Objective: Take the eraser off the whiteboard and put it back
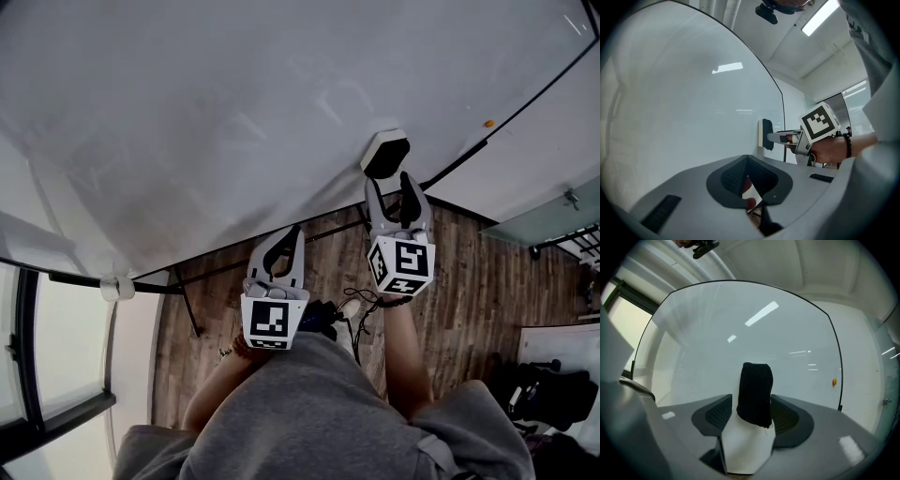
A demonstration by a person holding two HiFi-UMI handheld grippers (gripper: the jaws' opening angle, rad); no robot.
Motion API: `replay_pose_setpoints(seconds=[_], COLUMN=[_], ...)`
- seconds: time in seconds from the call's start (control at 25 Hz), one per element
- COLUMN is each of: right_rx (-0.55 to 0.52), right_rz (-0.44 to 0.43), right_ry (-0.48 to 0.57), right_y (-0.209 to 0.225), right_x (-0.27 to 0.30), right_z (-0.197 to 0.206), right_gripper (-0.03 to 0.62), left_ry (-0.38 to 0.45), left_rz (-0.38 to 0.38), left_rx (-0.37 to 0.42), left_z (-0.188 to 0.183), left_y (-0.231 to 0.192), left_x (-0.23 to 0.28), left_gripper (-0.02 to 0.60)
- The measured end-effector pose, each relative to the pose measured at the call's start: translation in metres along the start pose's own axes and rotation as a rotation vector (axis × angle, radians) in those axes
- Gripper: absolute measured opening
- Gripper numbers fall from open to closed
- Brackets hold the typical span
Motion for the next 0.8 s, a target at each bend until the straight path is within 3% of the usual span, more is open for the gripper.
replay_pose_setpoints(seconds=[0.8], right_rx=[0.011], right_rz=[-0.022], right_ry=[-0.015], right_y=[-0.035], right_x=[-0.020], right_z=[0.012], right_gripper=[0.255], left_ry=[-0.004], left_rz=[0.022], left_rx=[-0.005], left_z=[0.005], left_y=[-0.004], left_x=[-0.021], left_gripper=[0.007])
Point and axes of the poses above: the fingertips, and each gripper's own axes: x forward along the fingers, y to its right, z out of its underside, the point moved 2 cm from there along -x, backward along the fingers, and after that the axes turned 12 degrees about x, right-handed, at the moved point
